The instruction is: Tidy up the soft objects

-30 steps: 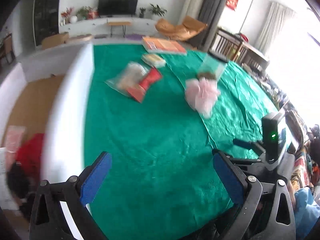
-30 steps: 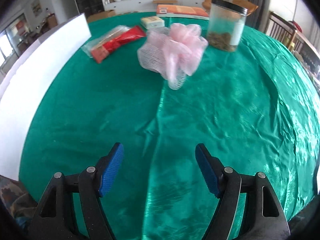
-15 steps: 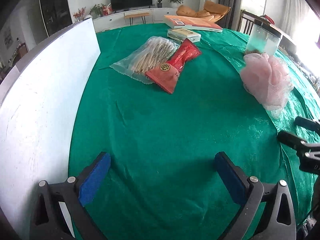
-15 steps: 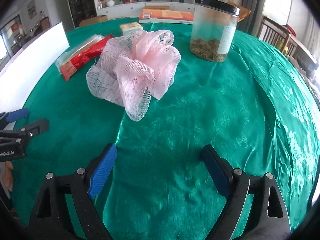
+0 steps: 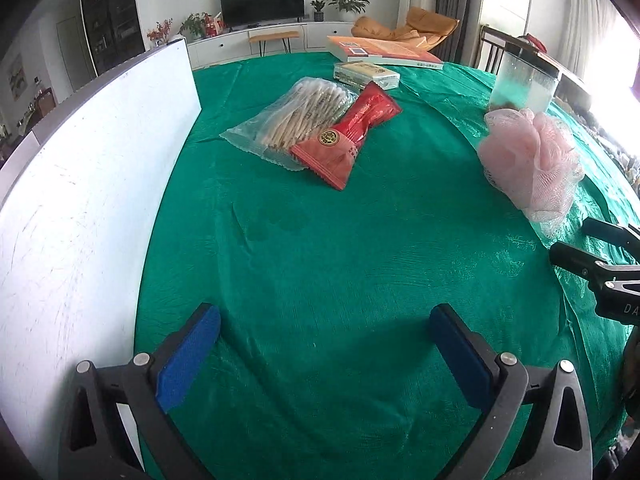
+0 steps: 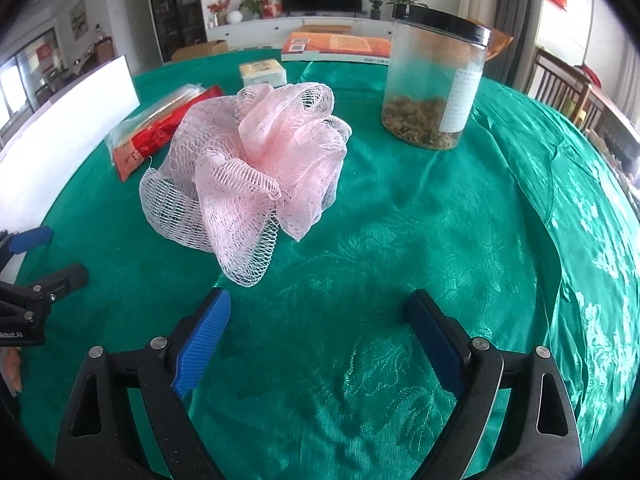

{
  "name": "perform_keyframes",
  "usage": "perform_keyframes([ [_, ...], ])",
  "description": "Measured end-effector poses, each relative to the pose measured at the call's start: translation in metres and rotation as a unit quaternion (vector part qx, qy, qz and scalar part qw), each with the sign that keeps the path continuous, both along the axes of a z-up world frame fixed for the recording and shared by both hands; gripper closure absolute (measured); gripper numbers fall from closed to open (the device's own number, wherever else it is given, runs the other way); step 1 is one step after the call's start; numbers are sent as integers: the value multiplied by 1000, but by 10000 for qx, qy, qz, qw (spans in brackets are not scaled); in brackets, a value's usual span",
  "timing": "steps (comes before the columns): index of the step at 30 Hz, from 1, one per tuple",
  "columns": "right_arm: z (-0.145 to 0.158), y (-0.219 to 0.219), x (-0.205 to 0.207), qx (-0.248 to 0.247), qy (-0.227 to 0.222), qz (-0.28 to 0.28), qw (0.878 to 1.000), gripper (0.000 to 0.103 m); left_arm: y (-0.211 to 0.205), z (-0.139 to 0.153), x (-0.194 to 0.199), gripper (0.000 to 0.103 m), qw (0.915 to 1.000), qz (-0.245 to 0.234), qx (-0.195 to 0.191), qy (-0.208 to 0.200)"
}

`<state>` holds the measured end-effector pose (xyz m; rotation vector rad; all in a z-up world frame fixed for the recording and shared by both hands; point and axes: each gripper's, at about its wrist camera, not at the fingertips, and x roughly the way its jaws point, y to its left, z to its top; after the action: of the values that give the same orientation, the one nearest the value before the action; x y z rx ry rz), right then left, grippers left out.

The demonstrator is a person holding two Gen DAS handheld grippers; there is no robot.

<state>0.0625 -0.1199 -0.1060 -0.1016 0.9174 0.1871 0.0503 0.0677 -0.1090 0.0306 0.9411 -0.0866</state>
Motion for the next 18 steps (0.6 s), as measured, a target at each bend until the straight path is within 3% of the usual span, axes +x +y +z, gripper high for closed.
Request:
perform_keyframes([
  [18,1,-3,1,13,-2,-70,10000,11,-1,0,1,0,10000,3,7,3],
])
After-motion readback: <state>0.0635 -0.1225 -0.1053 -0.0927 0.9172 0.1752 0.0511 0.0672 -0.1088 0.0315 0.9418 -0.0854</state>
